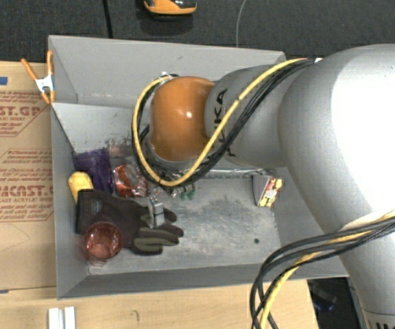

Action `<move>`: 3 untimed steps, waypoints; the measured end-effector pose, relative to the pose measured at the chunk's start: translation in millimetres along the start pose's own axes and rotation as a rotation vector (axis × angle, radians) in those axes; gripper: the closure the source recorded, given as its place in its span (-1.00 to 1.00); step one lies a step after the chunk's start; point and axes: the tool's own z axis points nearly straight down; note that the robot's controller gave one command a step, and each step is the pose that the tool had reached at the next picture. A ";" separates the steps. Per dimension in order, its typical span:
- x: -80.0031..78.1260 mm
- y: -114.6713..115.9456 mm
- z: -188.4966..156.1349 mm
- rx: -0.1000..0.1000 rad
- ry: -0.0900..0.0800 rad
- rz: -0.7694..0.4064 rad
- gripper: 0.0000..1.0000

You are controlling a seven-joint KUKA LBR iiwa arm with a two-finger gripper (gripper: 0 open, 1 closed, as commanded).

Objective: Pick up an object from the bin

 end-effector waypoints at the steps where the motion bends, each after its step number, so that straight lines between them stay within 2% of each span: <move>1: -4.9 2.2 11.3 0.002 -0.001 -0.101 -1.00; 2: 69.5 26.8 2.3 -0.001 0.002 -0.236 1.00; 3: 69.5 26.7 2.3 -0.001 0.002 -0.236 1.00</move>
Offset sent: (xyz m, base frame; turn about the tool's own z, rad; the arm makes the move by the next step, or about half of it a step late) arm -0.0778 0.0020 -0.0082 -0.2367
